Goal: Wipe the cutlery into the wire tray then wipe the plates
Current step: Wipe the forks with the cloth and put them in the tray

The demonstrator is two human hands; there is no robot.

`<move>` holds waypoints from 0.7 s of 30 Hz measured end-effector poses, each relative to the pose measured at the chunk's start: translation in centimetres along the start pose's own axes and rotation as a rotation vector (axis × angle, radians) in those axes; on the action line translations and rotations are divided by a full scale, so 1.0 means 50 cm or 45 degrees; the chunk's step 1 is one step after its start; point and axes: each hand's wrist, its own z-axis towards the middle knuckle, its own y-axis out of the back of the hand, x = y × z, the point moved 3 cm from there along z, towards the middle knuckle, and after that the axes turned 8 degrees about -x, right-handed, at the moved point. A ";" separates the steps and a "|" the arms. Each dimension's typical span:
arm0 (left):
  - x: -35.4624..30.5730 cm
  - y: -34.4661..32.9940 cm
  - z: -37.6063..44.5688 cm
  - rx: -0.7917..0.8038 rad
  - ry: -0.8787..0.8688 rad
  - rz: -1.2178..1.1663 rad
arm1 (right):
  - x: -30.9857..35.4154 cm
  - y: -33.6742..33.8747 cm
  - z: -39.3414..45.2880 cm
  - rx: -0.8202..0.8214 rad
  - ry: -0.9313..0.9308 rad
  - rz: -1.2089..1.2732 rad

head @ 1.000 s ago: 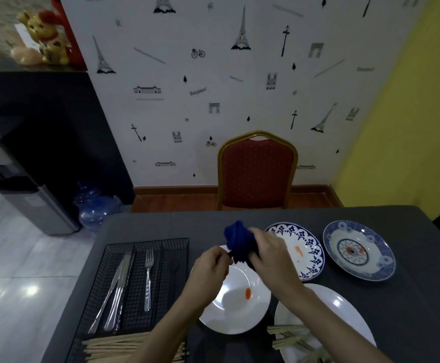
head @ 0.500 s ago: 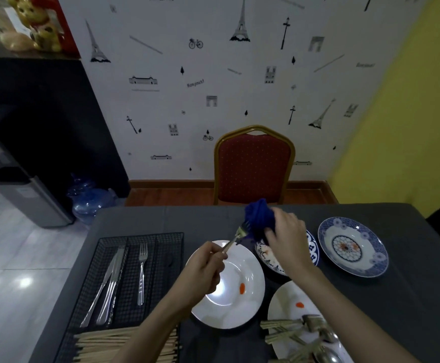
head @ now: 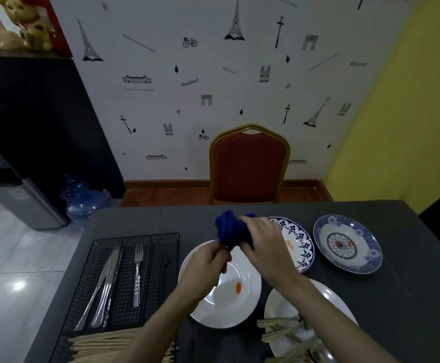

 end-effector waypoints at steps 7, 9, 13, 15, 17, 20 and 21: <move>-0.014 -0.003 0.015 -0.078 0.004 0.024 | -0.015 -0.018 0.014 0.043 -0.129 0.002; -0.008 0.003 0.020 -0.045 0.004 -0.003 | -0.002 -0.017 0.002 0.041 -0.112 0.071; 0.031 0.049 0.003 -0.002 0.008 -0.220 | -0.052 -0.006 0.038 -0.024 -0.274 0.105; 0.075 0.087 -0.003 -0.151 0.103 -0.364 | -0.076 -0.006 0.048 -0.040 -0.448 0.180; 0.130 0.119 -0.016 -0.296 0.212 -0.396 | -0.078 -0.020 0.046 -0.024 -0.511 0.197; 0.202 0.129 -0.039 -0.383 0.327 -0.319 | -0.052 -0.052 0.039 0.041 -0.447 0.227; 0.223 0.130 -0.041 -0.426 0.364 -0.318 | -0.041 -0.068 0.037 0.080 -0.408 0.232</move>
